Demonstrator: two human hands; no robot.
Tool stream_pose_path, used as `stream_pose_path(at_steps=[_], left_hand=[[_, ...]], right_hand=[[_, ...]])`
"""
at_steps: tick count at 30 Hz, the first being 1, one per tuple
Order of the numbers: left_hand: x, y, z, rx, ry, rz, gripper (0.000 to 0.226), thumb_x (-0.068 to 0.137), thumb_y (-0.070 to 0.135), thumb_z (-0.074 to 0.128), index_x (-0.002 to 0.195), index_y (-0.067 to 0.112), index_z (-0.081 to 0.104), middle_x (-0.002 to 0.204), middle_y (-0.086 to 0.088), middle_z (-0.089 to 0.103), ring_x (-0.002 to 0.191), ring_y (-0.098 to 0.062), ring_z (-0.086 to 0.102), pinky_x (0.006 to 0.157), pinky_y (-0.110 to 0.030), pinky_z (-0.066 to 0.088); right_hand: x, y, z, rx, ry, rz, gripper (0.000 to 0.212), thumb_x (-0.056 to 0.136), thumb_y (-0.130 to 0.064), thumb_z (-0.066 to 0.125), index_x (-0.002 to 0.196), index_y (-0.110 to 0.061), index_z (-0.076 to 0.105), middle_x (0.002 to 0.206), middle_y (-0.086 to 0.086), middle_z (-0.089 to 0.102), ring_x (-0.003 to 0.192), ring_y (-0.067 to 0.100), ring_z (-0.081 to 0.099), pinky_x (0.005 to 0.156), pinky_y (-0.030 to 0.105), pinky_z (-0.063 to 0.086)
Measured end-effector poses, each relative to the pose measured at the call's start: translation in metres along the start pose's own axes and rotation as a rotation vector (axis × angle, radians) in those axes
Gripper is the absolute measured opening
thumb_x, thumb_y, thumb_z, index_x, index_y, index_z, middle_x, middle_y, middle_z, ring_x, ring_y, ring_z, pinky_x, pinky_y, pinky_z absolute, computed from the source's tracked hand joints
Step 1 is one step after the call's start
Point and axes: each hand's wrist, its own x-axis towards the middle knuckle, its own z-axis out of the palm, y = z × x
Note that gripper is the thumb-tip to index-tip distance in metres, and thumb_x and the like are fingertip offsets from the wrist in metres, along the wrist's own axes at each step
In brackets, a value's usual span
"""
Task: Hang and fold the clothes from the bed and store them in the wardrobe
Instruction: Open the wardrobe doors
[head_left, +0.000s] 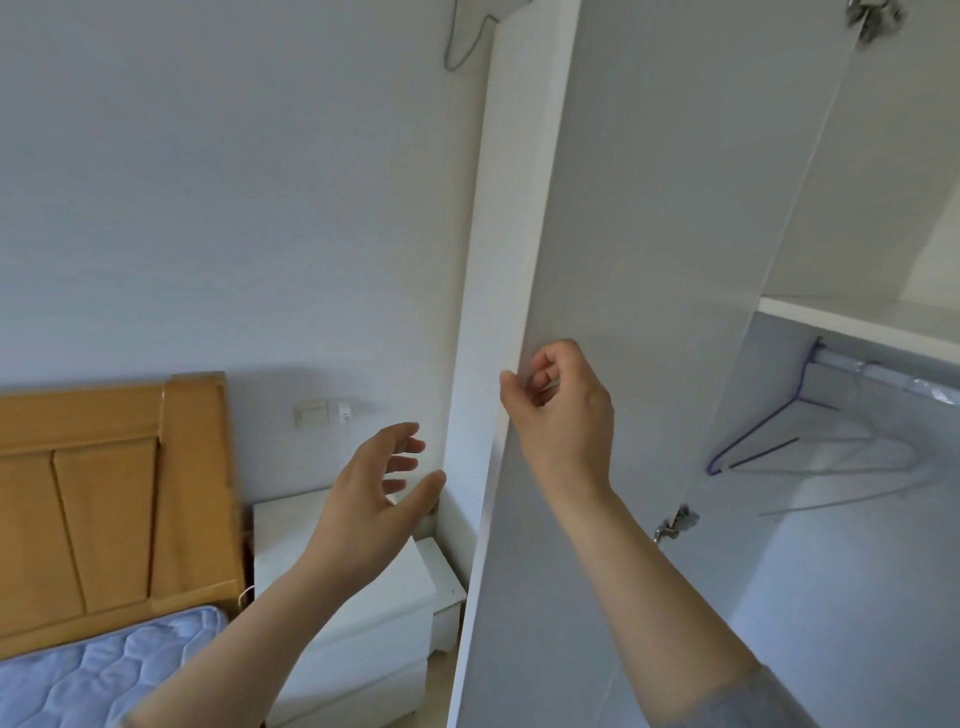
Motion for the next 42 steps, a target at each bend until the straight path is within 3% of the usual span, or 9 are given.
stream_pose_path(at_steps=[11, 16, 18, 21, 26, 31, 35, 42], left_hand=[[-0.002, -0.012, -0.020, -0.020, 0.008, -0.031, 0.048, 0.088, 0.039, 0.065, 0.132, 0.036, 0.046, 0.118, 0.021, 0.057, 0.106, 0.003, 0.058, 0.083, -0.016, 0.049], [-0.006, -0.009, -0.019, -0.046, -0.012, -0.025, 0.045, 0.087, 0.037, 0.064, 0.129, 0.035, 0.049, 0.115, 0.019, 0.060, 0.102, 0.003, 0.059, 0.085, -0.020, 0.052], [-0.008, -0.006, -0.015, -0.061, -0.025, -0.020, 0.042, 0.086, 0.036, 0.064, 0.126, 0.035, 0.051, 0.112, 0.019, 0.061, 0.100, 0.004, 0.060, 0.081, -0.016, 0.051], [-0.015, 0.002, -0.006, -0.090, -0.043, -0.018, 0.036, 0.088, 0.033, 0.064, 0.122, 0.036, 0.054, 0.109, 0.020, 0.063, 0.099, 0.003, 0.061, 0.076, -0.009, 0.049], [-0.034, 0.028, 0.026, -0.173, -0.040, -0.002, 0.030, 0.088, 0.020, 0.064, 0.116, 0.029, 0.060, 0.102, 0.014, 0.067, 0.095, -0.005, 0.064, 0.076, -0.013, 0.051], [-0.038, 0.075, 0.071, -0.248, -0.114, 0.047, 0.027, 0.088, 0.020, 0.064, 0.113, 0.031, 0.061, 0.101, 0.015, 0.067, 0.093, -0.002, 0.064, 0.074, -0.009, 0.048], [-0.040, 0.128, 0.122, -0.345, -0.204, 0.124, 0.027, 0.088, 0.015, 0.064, 0.111, 0.029, 0.062, 0.101, 0.011, 0.068, 0.091, -0.003, 0.065, 0.074, -0.010, 0.049], [-0.066, 0.208, 0.215, -0.542, -0.455, 0.256, 0.027, 0.089, 0.014, 0.064, 0.111, 0.029, 0.062, 0.101, 0.011, 0.068, 0.091, -0.004, 0.065, 0.076, -0.014, 0.051]], right_hand=[[0.017, -0.005, 0.041, -0.128, 0.001, 0.047, 0.015, 0.085, -0.023, 0.066, 0.078, -0.018, 0.054, 0.074, -0.005, 0.057, 0.064, 0.013, 0.052, 0.053, 0.014, 0.031], [0.014, -0.003, 0.031, 0.016, -0.082, 0.105, 0.006, 0.086, -0.019, 0.067, 0.087, -0.017, 0.061, 0.084, -0.004, 0.063, 0.075, 0.013, 0.059, 0.066, 0.023, 0.046], [0.005, 0.002, 0.017, 0.098, -0.120, 0.152, 0.008, 0.087, -0.018, 0.066, 0.093, -0.021, 0.063, 0.088, -0.011, 0.064, 0.078, 0.006, 0.060, 0.070, 0.018, 0.048], [-0.018, 0.013, -0.011, 0.136, -0.101, 0.208, 0.011, 0.088, -0.018, 0.065, 0.096, -0.026, 0.065, 0.085, -0.015, 0.064, 0.078, 0.001, 0.060, 0.065, 0.010, 0.045], [-0.058, 0.029, -0.057, 0.194, -0.057, 0.314, 0.011, 0.089, -0.020, 0.067, 0.096, -0.028, 0.067, 0.085, -0.014, 0.065, 0.077, -0.001, 0.060, 0.063, 0.007, 0.044], [-0.071, 0.042, -0.122, 0.222, 0.001, 0.374, 0.011, 0.089, -0.022, 0.068, 0.099, -0.027, 0.068, 0.086, -0.021, 0.066, 0.082, -0.004, 0.063, 0.067, 0.006, 0.046], [-0.075, 0.055, -0.202, 0.154, 0.133, 0.354, 0.011, 0.090, -0.019, 0.068, 0.099, -0.025, 0.068, 0.089, -0.024, 0.066, 0.082, -0.006, 0.063, 0.067, 0.002, 0.043], [-0.102, 0.061, -0.335, -0.072, 0.408, 0.374, 0.013, 0.090, -0.021, 0.067, 0.099, -0.031, 0.067, 0.089, -0.021, 0.068, 0.080, 0.000, 0.066, 0.063, 0.006, 0.045]])
